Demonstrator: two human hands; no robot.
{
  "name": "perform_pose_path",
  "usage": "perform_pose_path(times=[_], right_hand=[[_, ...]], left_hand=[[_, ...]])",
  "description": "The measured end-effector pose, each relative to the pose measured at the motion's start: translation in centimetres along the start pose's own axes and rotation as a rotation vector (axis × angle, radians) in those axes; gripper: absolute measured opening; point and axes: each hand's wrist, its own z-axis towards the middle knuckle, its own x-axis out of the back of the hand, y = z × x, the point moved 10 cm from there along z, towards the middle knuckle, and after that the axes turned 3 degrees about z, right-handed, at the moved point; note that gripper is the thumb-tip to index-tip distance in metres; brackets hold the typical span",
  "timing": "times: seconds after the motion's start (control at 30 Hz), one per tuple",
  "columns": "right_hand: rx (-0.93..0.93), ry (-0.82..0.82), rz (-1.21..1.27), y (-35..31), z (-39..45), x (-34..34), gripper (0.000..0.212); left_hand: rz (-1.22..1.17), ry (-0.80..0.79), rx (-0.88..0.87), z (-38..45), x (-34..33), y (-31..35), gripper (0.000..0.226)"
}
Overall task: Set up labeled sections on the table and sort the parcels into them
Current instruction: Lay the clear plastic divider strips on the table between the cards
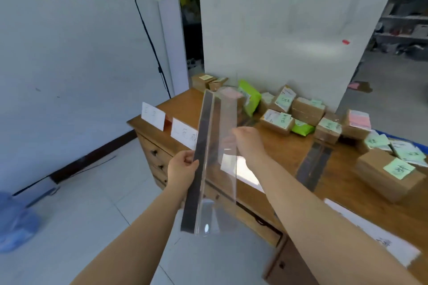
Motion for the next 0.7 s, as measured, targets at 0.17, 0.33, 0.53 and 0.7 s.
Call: perform_pose_path(times=[0.17,0.33,0.53,0.7], right_hand=[[0.042,0.001,-0.064,-1.6,1.9,-9.1,0.033],[0.028,-0.023,-0.051,-2.5,5.2,-16.3,0.025],[0.039,-0.028,0.050,-4.3,13.1,-21.9,0.024],[-0.073,-0.056,0.127,-5.0,21.6,-25.0,0.031]], left_hand=[[0.041,-0.001,0.049,5.7,6.8,-3.9,0.022],[0.077,0.029,0.025,11.7,11.3,-6.1,0.019],[0.138,0.032,-0.009,21.5,13.5,-6.8,0.017],[0.168,0.008,-0.002,30.3,13.0,-6.8,0.019]])
